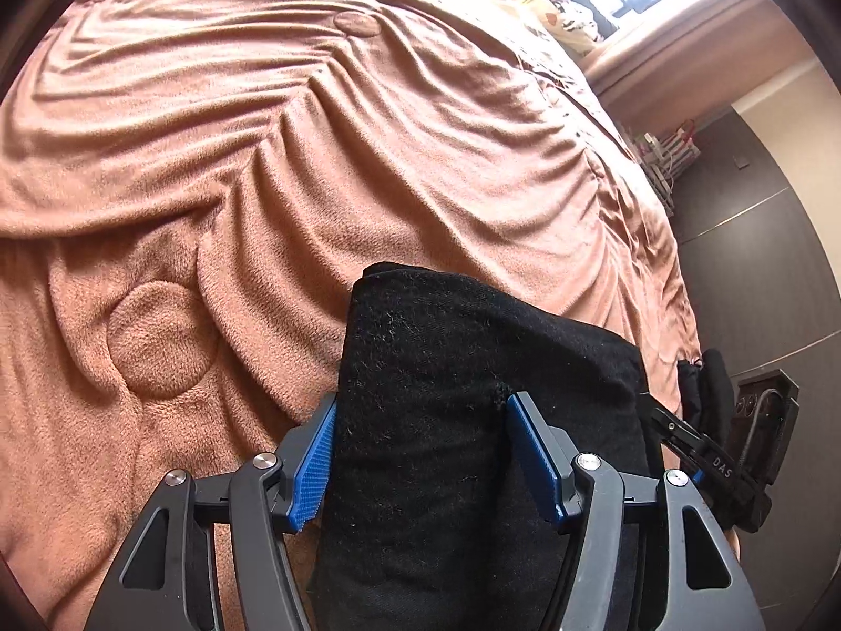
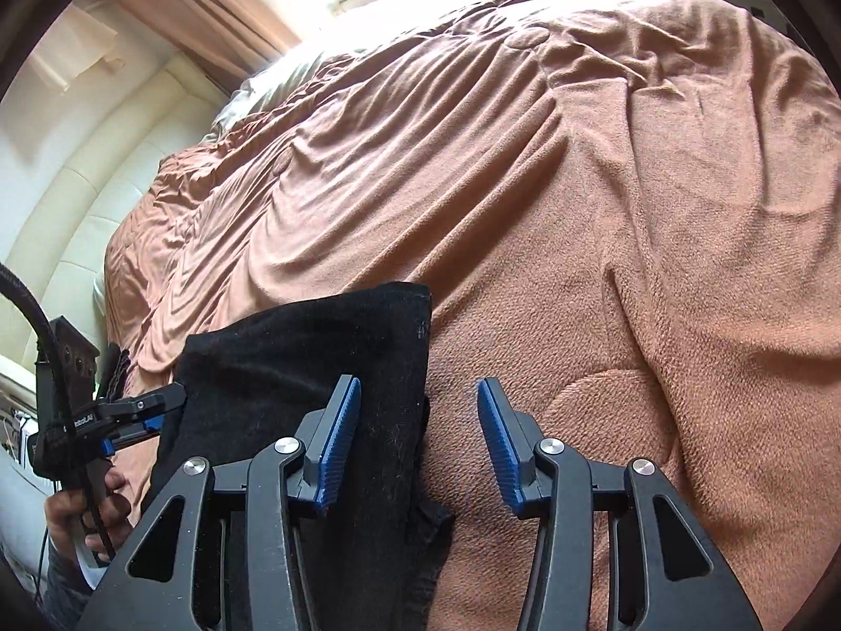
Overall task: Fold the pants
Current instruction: 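Open the right gripper and reposition both grippers along the folded pants, then close both grippers on the end of the folded black pants stack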
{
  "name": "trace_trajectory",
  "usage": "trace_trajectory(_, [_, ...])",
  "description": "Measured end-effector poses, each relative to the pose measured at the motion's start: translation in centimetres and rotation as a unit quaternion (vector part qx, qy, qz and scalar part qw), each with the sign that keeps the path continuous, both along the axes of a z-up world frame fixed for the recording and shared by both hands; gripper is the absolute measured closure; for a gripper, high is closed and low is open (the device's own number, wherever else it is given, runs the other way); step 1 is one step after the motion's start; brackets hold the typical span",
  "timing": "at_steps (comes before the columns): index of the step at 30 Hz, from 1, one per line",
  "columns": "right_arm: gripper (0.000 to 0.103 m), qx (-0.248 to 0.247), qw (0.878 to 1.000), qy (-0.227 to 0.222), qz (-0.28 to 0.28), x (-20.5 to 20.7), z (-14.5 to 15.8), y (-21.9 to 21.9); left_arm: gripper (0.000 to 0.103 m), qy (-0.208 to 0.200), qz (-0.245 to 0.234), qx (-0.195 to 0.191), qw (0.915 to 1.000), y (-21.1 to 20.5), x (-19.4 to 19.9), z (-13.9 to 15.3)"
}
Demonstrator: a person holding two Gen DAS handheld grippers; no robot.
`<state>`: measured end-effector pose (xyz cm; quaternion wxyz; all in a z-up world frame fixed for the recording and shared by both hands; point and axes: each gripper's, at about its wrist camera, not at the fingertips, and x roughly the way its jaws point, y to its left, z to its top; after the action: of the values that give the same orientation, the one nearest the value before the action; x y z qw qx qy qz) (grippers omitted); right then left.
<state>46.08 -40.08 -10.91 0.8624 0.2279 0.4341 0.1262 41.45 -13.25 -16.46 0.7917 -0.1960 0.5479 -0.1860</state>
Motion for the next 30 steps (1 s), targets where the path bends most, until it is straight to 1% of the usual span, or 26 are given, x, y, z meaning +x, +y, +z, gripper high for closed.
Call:
trace_trajectory(3, [0.059, 0.002, 1.000, 0.006, -0.007, -0.2, -0.9, -0.1, 0.038, -0.015, -0.006, 0.003, 0.9999, -0.5, -0.3, 1.2])
trace_trajectory(5, [0.059, 0.009, 1.000, 0.009, -0.010, -0.4, -1.2, -0.2, 0.038, -0.014, -0.007, 0.003, 0.9999, -0.5, -0.3, 1.4])
trace_trajectory(7, [0.059, 0.019, 1.000, 0.012, -0.011, -0.7, -0.9, -0.4, 0.038, -0.009, -0.005, 0.010, 0.9999, -0.5, -0.5, 1.3])
trace_trajectory(11, [0.059, 0.022, 1.000, 0.013, 0.000, -2.2, 0.1, -0.5, 0.038, -0.006, -0.005, 0.018, 0.9998, -0.1, -1.6, 0.8])
trace_trajectory(17, [0.059, 0.052, 0.998, 0.021, 0.032, -5.0, 0.1, -0.8, 0.038, 0.017, -0.003, 0.004, 0.9998, 1.2, -4.1, -0.5])
trace_trajectory(20, [0.059, 0.073, 0.996, 0.025, 0.041, -6.2, -0.4, -1.2, 0.038, 0.014, -0.001, 0.005, 0.9999, 1.8, -5.4, -0.5])
trace_trajectory(21, [0.059, 0.081, 0.995, 0.027, 0.043, -6.5, -0.6, -1.4, 0.038, 0.015, 0.001, 0.001, 0.9999, 2.1, -5.7, -0.5])
trace_trajectory(24, [0.059, 0.103, 0.993, 0.035, 0.047, -7.3, -1.1, -2.0, 0.038, 0.035, 0.003, -0.020, 0.9992, 2.7, -6.7, -1.0])
trace_trajectory(26, [0.059, 0.116, 0.991, 0.038, 0.053, -7.7, -1.4, -2.4, 0.038, 0.033, 0.001, -0.018, 0.9993, 2.7, -7.4, -1.0])
trace_trajectory(27, [0.058, 0.118, 0.991, 0.038, 0.054, -7.8, -1.5, -2.7, 0.038, 0.031, 0.001, -0.017, 0.9994, 2.8, -7.7, -0.9])
trace_trajectory(29, [0.052, 0.124, 0.990, 0.041, 0.056, -8.0, -1.7, -3.3, 0.038, 0.032, 0.002, -0.021, 0.9993, 2.9, -8.2, -0.8])
trace_trajectory(30, [0.041, 0.130, 0.989, 0.044, 0.059, -8.1, -1.9, -3.5, 0.038, 0.033, 0.002, -0.022, 0.9992, 3.0, -8.4, -0.8])
